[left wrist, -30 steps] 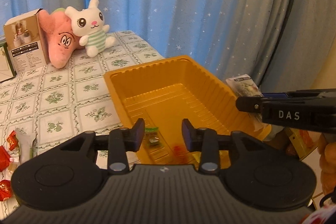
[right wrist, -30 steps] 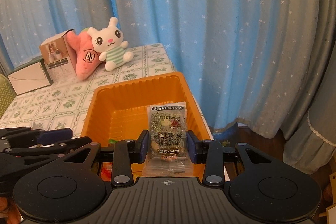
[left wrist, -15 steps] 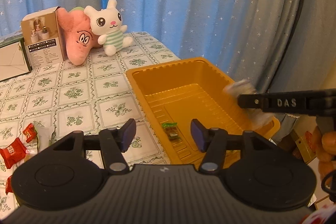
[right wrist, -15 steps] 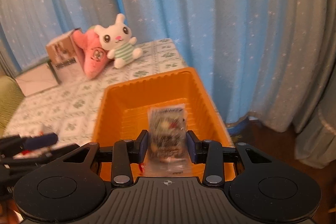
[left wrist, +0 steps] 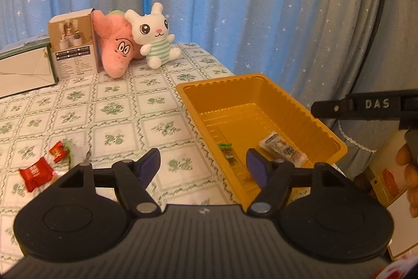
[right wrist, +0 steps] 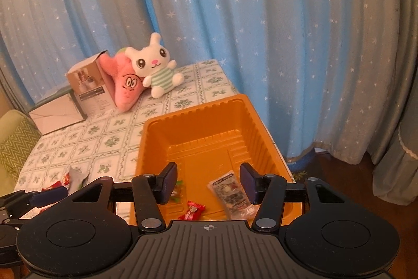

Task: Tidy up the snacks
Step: 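Carry the cookie packet and red candy over the orange tray and release both, then withdraw both open grippers from the tray toward the remaining snacks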

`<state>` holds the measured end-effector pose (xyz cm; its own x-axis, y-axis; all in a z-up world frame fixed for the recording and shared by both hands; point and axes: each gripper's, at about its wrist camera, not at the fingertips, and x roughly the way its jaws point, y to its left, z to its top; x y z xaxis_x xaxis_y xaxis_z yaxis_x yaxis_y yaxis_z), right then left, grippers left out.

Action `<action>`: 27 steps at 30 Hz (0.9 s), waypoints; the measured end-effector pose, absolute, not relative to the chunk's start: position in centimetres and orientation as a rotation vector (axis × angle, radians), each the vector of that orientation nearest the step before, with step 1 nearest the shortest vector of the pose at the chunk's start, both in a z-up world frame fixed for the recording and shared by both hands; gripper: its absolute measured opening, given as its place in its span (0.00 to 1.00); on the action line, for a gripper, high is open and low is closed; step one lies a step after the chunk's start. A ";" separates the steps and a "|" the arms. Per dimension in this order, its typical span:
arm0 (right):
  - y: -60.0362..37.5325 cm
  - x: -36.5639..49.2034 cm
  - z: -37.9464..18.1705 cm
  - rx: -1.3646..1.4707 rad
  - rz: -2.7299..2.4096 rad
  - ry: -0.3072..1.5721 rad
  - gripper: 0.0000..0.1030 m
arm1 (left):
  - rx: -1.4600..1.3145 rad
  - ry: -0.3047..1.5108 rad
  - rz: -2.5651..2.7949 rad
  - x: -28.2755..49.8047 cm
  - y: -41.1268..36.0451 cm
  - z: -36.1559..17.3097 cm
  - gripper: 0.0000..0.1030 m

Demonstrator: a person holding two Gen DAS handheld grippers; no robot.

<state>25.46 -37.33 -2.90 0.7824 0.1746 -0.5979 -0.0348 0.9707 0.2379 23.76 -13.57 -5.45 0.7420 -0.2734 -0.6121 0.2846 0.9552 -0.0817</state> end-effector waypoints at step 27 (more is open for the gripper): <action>-24.5 13.1 -0.7 0.090 0.223 0.628 0.52 | 0.013 0.545 -0.153 9.8 -2.4 -1.7 0.66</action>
<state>13.12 -24.46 -0.74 0.7863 0.2336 -0.5719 -0.1795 0.9722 0.1504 9.81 -2.39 -1.69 0.8443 -0.1414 -0.5170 0.1483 0.9885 -0.0282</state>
